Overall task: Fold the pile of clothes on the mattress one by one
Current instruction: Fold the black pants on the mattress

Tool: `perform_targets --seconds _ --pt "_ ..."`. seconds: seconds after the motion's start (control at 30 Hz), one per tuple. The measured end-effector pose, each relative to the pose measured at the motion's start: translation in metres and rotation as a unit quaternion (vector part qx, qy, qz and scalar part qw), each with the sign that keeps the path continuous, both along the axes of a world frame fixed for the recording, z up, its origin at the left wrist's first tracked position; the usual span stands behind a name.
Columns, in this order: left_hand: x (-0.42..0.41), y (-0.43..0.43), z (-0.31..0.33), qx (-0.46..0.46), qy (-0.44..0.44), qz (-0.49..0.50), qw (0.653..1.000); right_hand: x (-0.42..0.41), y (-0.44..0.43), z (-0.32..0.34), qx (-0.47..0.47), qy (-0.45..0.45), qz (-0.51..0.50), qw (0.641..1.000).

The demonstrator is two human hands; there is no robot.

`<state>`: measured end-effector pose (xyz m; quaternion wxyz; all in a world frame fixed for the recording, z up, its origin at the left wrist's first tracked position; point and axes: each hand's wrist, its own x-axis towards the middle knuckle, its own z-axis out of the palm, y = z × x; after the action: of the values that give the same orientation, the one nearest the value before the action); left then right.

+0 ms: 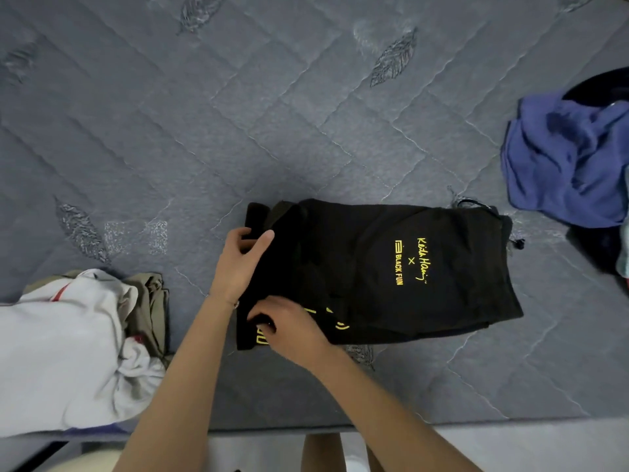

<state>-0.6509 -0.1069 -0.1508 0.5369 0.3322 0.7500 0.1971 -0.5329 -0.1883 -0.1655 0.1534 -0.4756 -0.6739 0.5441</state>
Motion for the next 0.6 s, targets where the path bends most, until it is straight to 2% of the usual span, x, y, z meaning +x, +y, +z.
perform_targets --seconds 0.1,0.17,0.27,0.33,0.4,0.5,0.6 --pt "0.007 -0.008 0.002 0.002 0.001 -0.018 1.0 -0.01 -0.023 -0.003 -0.015 -0.004 0.026 1.0" --pt "0.014 -0.009 -0.002 0.015 0.024 -0.015 0.999 -0.005 -0.03 -0.005 0.049 -0.012 -0.021 0.999" --pt "0.016 -0.007 -0.012 0.084 0.115 0.012 0.99 0.012 -0.031 -0.018 0.142 -0.105 -0.152 0.972" --pt "0.013 -0.002 -0.019 0.145 0.158 0.033 0.976 0.024 -0.029 -0.027 0.145 -0.186 -0.195 0.952" --pt "0.005 0.007 -0.025 0.182 0.177 0.063 0.965 0.032 -0.027 -0.038 0.136 -0.23 -0.216 0.939" --pt "-0.012 0.017 -0.029 0.202 0.154 0.15 0.956 0.039 -0.024 -0.05 0.129 -0.209 -0.223 0.943" --pt "-0.03 0.017 -0.033 0.194 0.134 0.165 0.958 0.037 -0.031 -0.054 0.109 -0.13 -0.179 0.969"
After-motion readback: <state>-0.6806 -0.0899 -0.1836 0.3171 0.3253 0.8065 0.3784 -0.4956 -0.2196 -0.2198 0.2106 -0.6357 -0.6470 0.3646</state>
